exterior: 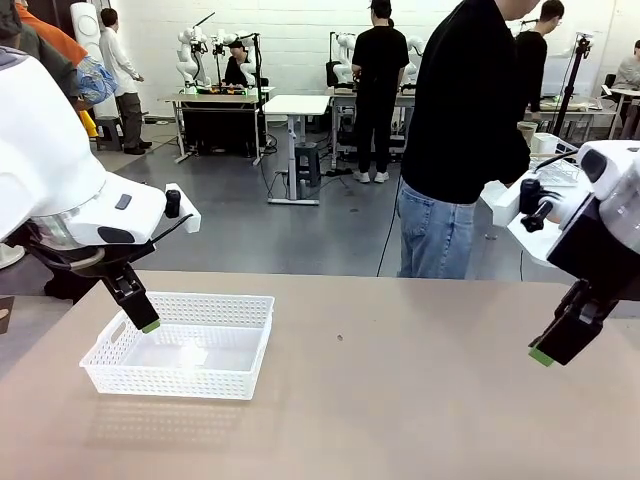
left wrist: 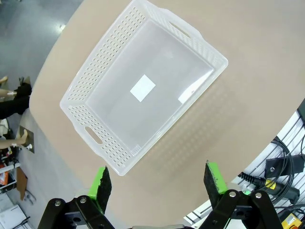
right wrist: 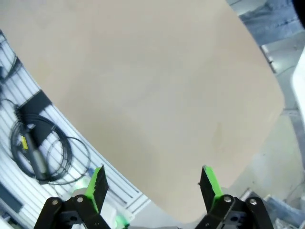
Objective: Clean and organize the cups into the basket.
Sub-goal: Pick up the Organizing basket and move it to the center of the table, then pick up the Reusable plastic cup from the right side of the table and place it inside the Organizing basket.
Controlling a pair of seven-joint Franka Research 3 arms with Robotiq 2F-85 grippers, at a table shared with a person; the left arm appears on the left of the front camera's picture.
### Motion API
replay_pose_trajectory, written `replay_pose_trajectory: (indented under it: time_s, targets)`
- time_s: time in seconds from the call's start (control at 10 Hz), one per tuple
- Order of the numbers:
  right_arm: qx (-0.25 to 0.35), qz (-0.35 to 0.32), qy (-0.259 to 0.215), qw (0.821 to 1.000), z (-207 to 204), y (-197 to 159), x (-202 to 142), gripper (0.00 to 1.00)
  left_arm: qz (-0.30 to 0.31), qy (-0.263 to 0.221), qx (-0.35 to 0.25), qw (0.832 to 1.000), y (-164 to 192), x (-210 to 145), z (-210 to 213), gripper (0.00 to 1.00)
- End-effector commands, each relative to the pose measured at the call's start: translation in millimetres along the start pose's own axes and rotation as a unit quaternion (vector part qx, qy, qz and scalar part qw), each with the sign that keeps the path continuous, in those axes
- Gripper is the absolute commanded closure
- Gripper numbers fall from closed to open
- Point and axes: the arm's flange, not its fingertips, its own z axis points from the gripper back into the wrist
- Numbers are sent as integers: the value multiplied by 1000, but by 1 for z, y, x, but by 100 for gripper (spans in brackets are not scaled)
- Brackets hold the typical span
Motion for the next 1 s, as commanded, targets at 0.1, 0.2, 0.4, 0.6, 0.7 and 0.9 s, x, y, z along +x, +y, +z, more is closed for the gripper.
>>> replay_pose_trajectory:
  time_s: [0.1, 0.2, 0.4, 0.6, 0.7, 0.9]
  targets:
    - [241, -146, -149, 948, -9, -58, -45, 0, 59, -139, -283, 947, 42, -30, 7, 0]
    - [338, -220, -208, 891, -11, -85, -72, 0, 110, -194, -376, 899, 69, -53, 10, 0]
    - [430, -272, -254, 822, -20, -116, -106, 0, 179, -269, -495, 806, 114, -88, 1, 0]
    - [467, -299, -268, 788, -32, -138, -132, 0, 247, -286, -497, 781, 149, -120, -15, 0]
    - [470, -316, -267, 780, -39, -151, -149, 0, 281, -285, -486, 777, 163, -140, -20, 0]
    - [445, -356, -262, 779, -46, -166, -184, 0, 319, -296, -485, 758, 186, -179, -21, 0]
